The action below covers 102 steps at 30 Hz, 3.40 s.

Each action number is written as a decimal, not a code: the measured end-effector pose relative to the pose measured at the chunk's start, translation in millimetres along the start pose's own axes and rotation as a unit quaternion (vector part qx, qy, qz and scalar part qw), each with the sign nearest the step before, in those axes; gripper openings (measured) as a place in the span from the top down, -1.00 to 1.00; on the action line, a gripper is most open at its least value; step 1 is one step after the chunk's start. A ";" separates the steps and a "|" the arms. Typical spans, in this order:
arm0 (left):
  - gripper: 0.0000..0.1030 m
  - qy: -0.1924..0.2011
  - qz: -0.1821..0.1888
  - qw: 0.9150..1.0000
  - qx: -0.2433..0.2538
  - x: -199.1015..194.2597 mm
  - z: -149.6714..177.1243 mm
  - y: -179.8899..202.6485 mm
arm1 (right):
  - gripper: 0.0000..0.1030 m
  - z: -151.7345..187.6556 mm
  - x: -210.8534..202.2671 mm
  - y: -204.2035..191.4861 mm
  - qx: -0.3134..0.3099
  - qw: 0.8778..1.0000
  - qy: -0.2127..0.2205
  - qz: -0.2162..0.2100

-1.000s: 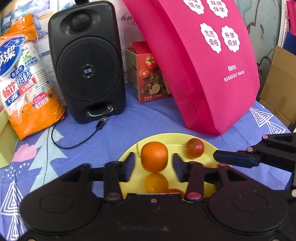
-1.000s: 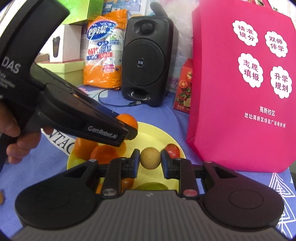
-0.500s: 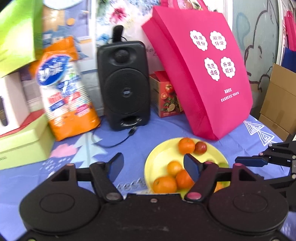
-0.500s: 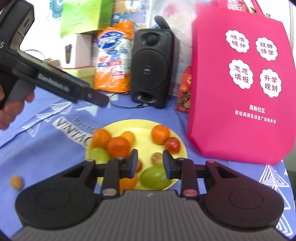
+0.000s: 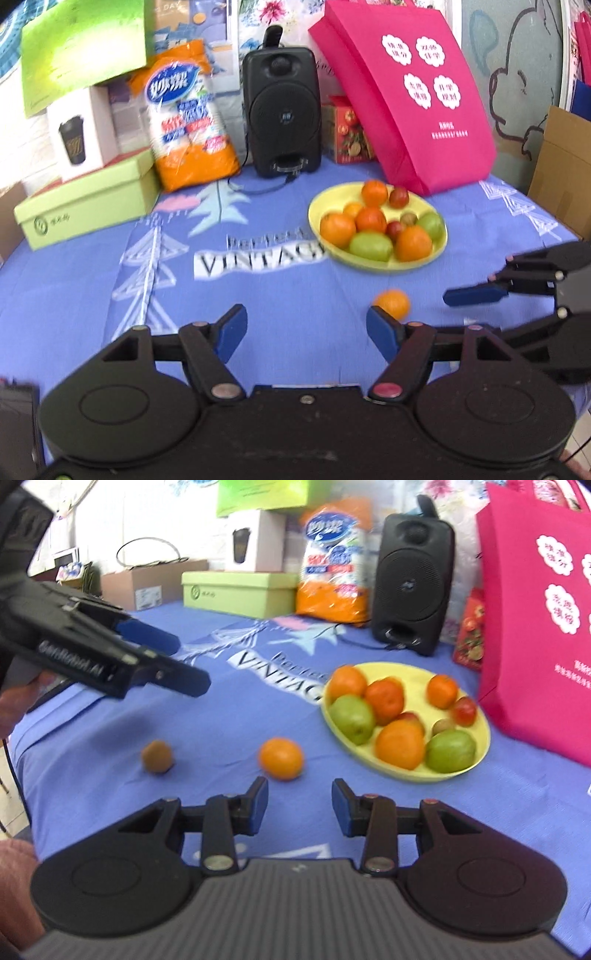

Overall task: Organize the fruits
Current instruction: 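Grasp a brown kiwi with left tool while right tool grasps a tangerine, then carry the kiwi and tangerine over the yellow plate with both tools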

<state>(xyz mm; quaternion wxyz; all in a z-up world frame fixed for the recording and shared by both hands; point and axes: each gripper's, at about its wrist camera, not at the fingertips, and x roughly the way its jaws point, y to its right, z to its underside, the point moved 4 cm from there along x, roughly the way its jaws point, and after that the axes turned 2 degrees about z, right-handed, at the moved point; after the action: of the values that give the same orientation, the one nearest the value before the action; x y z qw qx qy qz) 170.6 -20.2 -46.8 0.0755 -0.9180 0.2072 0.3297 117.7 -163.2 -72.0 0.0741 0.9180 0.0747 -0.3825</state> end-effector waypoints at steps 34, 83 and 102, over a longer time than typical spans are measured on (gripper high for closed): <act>0.53 -0.034 0.051 0.998 -0.024 19.9 48.3 5.9 | 0.29 -20.6 56.6 -16.6 -0.025 0.999 -0.029 -0.004; 0.53 0.002 0.082 0.996 0.041 76.0 -91.5 33.1 | 0.37 -34.5 -5.9 73.4 0.023 0.996 0.036 0.083; 0.22 -0.041 0.028 0.999 0.017 205.6 -134.4 19.2 | 0.37 -71.5 87.2 132.5 0.046 0.994 -0.004 0.102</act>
<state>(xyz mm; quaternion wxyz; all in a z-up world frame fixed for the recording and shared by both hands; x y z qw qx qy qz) 382.7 -142.4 -74.1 0.0906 -0.8959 0.2353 0.3658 253.5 -272.0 -73.8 0.0706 0.9217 -0.0377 -0.3795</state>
